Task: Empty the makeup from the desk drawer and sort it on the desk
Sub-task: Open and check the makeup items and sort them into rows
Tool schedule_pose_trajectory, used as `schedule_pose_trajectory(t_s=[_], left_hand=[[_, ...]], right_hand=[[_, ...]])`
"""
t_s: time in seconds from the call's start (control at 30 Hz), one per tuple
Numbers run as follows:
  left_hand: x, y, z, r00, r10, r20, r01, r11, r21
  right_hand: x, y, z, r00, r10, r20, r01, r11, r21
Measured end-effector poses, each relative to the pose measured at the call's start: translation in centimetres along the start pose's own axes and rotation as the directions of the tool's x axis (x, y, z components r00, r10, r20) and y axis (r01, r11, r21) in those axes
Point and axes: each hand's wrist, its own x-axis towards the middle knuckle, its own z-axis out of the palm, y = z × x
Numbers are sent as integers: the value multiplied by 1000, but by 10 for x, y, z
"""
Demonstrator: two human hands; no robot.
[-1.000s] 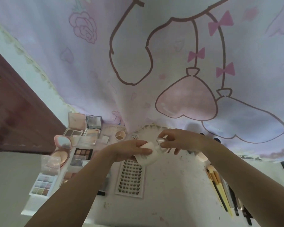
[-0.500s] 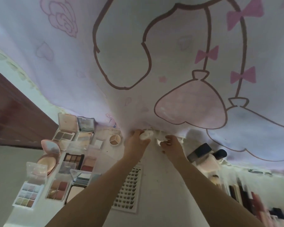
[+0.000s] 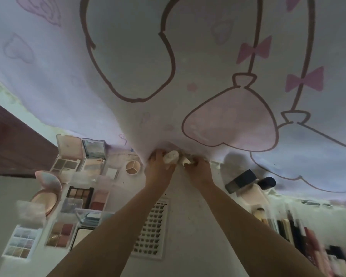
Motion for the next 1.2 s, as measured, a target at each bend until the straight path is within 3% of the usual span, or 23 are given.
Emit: schedule_pose_trajectory(t_s=[0.2,0.27,0.33,0.43,0.53,0.63,0.7,0.73,0.83,0.87,1.0,1.2], left_hand=[[-55,19,-11,971,109,-211,-128,989,-76],[-78,35,0,958,216,-188,-238,965,-105],[-90,53,23,931,361,-57,-365,927,-89],[-87,83,59,902,331,277,-317,944,-96],[-75,101,84,848,239,472,-223,971,-90],[-71,107,85,835,194,515,-138,980,-144],[-74,101,75,851,184,492,-97,975,-198],[-76,96,67,863,190,468,-83,967,-239],[-82,80,30,883,224,413,-88,943,-322],[-85,75,16,880,234,412,-101,942,-320],[-95,52,-35,866,204,457,-120,971,-206],[-101,27,-93,874,221,432,-231,973,-31]], right_hand=[[-46,-20,-77,976,-208,67,217,949,-227],[-61,-25,-114,966,-252,55,252,878,-407],[-72,-23,-143,964,-264,34,226,744,-629],[-83,-12,-156,979,-192,64,144,442,-886],[-77,0,-146,984,-145,102,147,345,-927],[-71,2,-139,964,-244,103,175,292,-940],[-74,0,-139,949,-294,109,205,320,-925],[-77,-3,-140,948,-296,113,228,388,-893],[-85,-20,-148,969,-194,150,245,737,-630],[-88,-27,-148,966,-165,201,250,795,-553],[-108,-54,-129,900,-108,423,311,839,-447],[-138,-78,-95,875,-201,440,350,891,-289]])
